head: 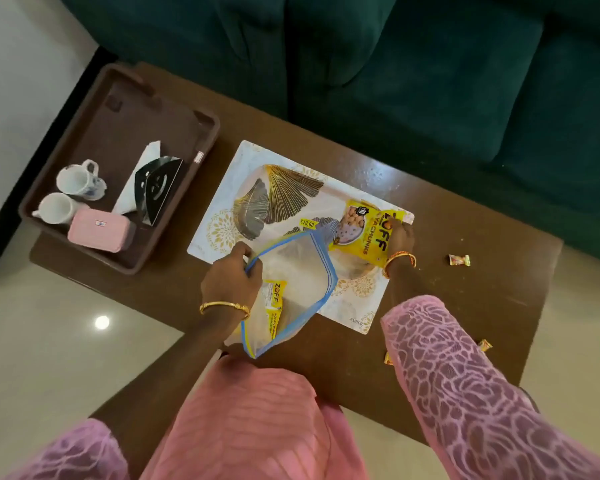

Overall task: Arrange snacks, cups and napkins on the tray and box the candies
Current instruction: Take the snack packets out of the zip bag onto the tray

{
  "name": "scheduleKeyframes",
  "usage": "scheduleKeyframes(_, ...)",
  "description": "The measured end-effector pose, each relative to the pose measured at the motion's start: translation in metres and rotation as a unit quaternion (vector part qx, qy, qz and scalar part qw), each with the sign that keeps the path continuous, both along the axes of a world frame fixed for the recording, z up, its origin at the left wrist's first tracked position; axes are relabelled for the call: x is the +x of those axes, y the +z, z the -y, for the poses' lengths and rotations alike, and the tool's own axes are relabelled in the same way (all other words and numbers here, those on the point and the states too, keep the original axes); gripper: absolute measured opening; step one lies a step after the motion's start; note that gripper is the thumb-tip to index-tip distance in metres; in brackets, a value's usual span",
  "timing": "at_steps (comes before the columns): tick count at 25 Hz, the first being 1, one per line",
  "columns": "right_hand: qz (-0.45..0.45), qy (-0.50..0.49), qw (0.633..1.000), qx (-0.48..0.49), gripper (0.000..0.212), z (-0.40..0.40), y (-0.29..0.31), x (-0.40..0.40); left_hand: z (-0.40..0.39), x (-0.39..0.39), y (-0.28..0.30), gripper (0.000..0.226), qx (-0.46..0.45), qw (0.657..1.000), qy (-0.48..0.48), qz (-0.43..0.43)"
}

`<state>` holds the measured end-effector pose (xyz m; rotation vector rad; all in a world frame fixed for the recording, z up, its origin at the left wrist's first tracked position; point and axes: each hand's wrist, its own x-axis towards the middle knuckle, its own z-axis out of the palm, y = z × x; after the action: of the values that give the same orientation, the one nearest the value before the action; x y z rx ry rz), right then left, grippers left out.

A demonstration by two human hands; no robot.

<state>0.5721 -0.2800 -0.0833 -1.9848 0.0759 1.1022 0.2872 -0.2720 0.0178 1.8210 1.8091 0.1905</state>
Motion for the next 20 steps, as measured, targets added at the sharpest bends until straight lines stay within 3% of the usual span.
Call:
scheduleKeyframes(3, 0.041, 0.047, 0.998, -0.022, 0.067, -0.004, -0.006, 0.004, 0.003, 0.008, -0.005, 0.017, -0.015, 1.000, -0.021, -0.005)
scheduleKeyframes(6, 0.074, 0.065, 0.994, -0.048, 0.059, -0.011, -0.021, 0.013, 0.005, 0.013, -0.012, 0.017, -0.024, 1.000, -0.013, -0.013)
scheduleKeyframes(12, 0.103, -0.013, 0.994, -0.043, 0.048, -0.019, -0.035, 0.018, 0.002, 0.015, -0.022, 0.015, -0.029, 0.999, 0.004, -0.012)
scheduleKeyframes(20, 0.053, -0.085, 0.995, 0.000, 0.042, -0.024, -0.040, 0.019, -0.001, 0.015, -0.029, 0.014, -0.032, 0.999, 0.013, -0.023)
